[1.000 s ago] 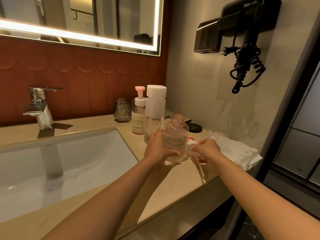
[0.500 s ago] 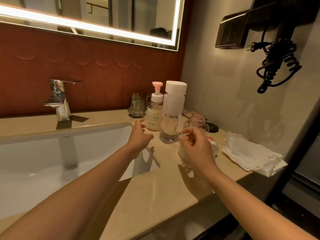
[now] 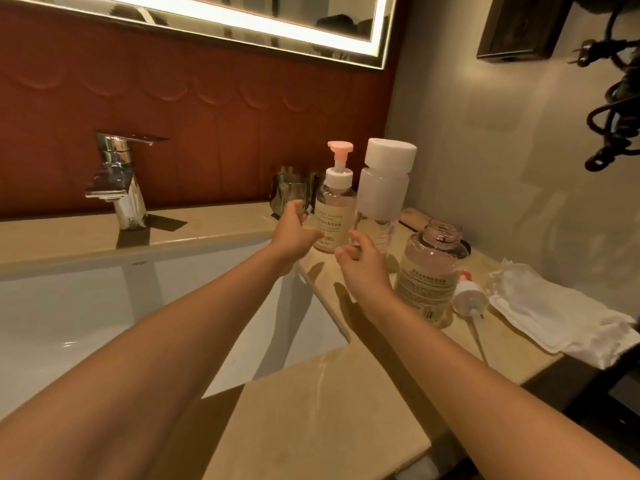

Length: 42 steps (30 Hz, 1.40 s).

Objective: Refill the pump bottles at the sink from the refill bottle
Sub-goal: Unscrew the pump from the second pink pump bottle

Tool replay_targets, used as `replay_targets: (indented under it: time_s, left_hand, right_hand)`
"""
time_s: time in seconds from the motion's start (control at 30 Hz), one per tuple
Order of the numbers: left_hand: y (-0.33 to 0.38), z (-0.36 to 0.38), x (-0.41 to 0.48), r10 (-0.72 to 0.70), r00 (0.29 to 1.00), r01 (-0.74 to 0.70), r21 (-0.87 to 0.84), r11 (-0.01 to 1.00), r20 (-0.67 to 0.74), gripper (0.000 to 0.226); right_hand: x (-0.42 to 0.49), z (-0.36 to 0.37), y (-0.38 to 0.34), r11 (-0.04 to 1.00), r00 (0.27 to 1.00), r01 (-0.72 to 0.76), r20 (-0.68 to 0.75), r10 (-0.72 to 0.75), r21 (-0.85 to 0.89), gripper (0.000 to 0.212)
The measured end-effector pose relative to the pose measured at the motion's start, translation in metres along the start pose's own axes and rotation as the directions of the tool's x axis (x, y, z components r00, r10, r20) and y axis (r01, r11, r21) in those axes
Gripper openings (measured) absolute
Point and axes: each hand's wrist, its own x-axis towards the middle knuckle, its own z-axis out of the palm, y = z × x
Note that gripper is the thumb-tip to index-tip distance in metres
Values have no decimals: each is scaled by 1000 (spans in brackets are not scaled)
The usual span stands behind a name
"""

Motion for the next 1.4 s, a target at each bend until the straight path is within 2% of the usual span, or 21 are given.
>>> replay_targets:
  time_s: [0.2,0.33,0.47,0.67,0.87,1.1,1.23,1.4]
  left_hand:
    - [-2,15,21,-3,996,5,-15,1000,84,89]
    - [-4,20,32,55,996,-54,-23,998,71,96]
    - [-1,28,45,83,995,-81,-43,996,61,98]
    - [-3,37,40,124,990,-122,-30,992,64,75]
    - [0,12,8,144,985,-146,17,989,92,69]
    - [3,-3,-59,142,975,-137,-44,990,173,69]
    - [7,-2,-98,171,951,-160,-64,985,257,72]
    - [10,6,-135,186,929,-176,-60,983,321,73]
  right_hand:
    - [18,-4,4,999,983,-43,-177,43,2,42]
    - [26,-5,10,998,971,-54,-236,45,-34,40]
    - [29,0,14,997,976,-50,-216,37,-53,42]
    - [19,-3,11,998,986,-39,-164,30,-54,46]
    - [-12,-13,-2,995,997,30,-71,-37,-99,40]
    - [-51,-29,-38,993,986,93,-130,-103,-75,37]
    - [-73,-41,-56,985,976,155,-145,-165,-81,44]
    - [-96,-55,-71,958,960,193,-161,-229,-214,54]
